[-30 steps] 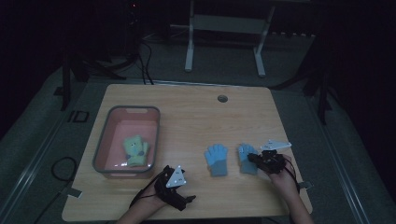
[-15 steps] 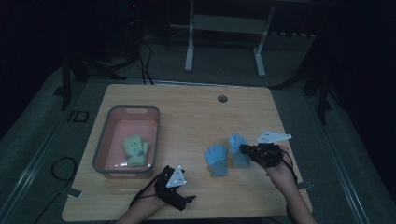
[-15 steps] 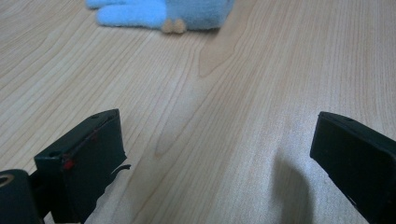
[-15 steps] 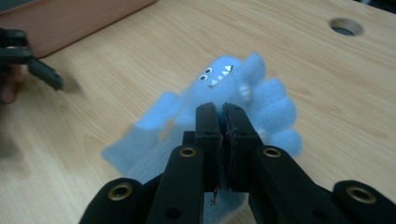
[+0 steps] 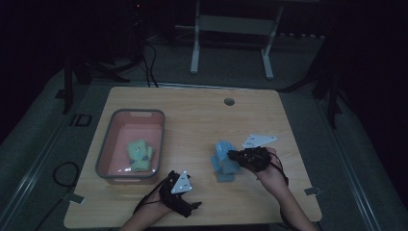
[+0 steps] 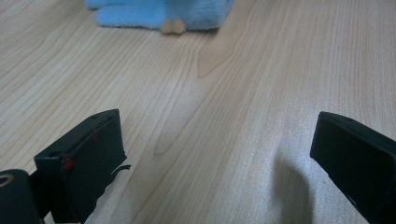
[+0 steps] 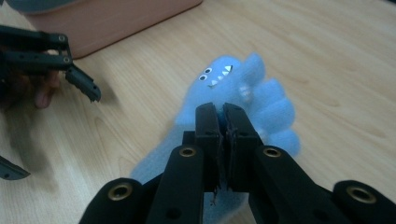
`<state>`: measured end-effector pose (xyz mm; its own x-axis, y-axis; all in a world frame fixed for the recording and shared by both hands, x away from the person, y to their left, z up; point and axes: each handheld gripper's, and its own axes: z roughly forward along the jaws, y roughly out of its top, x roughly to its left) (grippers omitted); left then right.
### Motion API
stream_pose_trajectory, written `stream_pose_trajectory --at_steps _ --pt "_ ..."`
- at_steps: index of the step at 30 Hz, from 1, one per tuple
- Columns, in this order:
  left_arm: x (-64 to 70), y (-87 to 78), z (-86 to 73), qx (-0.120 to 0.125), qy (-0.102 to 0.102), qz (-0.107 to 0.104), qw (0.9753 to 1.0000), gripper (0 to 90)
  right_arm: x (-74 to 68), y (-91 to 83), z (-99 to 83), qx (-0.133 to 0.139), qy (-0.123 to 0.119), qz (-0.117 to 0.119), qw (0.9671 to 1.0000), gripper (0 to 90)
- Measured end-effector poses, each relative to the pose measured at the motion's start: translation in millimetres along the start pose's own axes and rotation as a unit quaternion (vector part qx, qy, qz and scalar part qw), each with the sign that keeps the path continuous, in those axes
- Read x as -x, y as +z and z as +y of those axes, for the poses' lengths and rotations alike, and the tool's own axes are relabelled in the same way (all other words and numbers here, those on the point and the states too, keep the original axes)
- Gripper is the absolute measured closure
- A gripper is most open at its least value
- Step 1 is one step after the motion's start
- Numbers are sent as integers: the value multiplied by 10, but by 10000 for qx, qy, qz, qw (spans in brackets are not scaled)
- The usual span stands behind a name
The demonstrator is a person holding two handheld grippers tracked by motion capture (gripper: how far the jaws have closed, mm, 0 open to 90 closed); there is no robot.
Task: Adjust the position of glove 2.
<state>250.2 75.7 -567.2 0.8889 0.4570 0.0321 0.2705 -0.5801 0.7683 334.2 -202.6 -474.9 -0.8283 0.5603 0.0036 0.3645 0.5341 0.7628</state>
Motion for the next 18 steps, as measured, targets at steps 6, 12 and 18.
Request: stream_pose_trajectory --at_steps 6,12,18 --pt "3 0 0 8 5 2 10000 33 -41 168 -55 -225 -58 69 9997 855" --pt "3 1 -1 6 -1 -4 10000 33 -24 330 -184 -464 46 143 9988 853" --pt "3 1 0 -2 6 -1 10000 33 -14 425 -268 -584 114 182 9981 848"
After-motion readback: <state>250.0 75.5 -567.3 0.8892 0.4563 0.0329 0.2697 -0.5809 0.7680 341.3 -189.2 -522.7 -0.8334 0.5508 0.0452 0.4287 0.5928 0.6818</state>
